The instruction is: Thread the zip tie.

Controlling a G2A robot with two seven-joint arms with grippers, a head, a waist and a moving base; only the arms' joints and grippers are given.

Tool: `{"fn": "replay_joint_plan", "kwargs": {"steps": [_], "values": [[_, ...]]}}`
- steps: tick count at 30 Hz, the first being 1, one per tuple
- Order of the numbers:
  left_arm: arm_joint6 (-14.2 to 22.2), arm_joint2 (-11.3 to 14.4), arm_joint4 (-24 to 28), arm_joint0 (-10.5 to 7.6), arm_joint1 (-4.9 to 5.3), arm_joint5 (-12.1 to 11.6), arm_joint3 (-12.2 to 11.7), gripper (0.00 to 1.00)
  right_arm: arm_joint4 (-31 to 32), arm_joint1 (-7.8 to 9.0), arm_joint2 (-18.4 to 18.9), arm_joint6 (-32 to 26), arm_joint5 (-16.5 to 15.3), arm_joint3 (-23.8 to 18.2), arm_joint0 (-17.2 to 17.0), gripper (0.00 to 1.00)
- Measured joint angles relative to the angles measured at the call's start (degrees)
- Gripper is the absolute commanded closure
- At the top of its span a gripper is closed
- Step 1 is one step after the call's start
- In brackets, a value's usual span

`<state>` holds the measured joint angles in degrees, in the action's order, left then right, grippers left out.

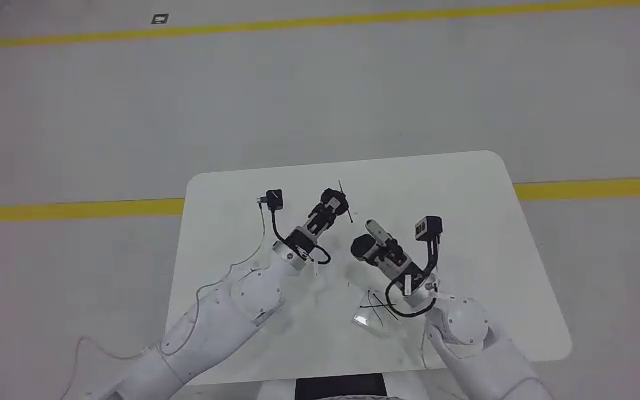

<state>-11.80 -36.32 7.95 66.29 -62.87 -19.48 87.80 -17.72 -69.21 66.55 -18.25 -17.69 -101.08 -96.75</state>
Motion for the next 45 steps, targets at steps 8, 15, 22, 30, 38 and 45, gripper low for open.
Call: {"fn": "replay_joint_plan", "kwargs": {"steps": [8,15,22,30,38,45], "values": [[0.0,0.0,0.0,0.0,0.0,0.0,0.0,1.0,-0.82,-0.62,-1.88,0.78,-1.71,2.04,1.94,0.62],[0.0,0.0,0.0,0.0,0.0,0.0,0.0,1.0,-1.6,-1.08,-2.34,1.1,-1.79,2.58,2.83,0.67],[0.0,0.0,0.0,0.0,0.0,0.0,0.0,1.0,-0.79,-1.52,-2.7,1.63,-1.79,3.02,3.31,0.69],[0.0,0.0,0.0,0.0,0.0,0.0,0.0,1.0,3.17,-1.96,-2.49,3.89,-1.79,2.73,3.25,0.71],[0.0,0.0,0.0,0.0,0.0,0.0,0.0,1.0,6.53,-2.42,-2.93,5.62,-1.79,2.95,3.33,0.75],[0.0,0.0,0.0,0.0,0.0,0.0,0.0,1.0,8.0,-2.79,-3.23,7.06,-1.79,3.34,3.37,0.82]]}}
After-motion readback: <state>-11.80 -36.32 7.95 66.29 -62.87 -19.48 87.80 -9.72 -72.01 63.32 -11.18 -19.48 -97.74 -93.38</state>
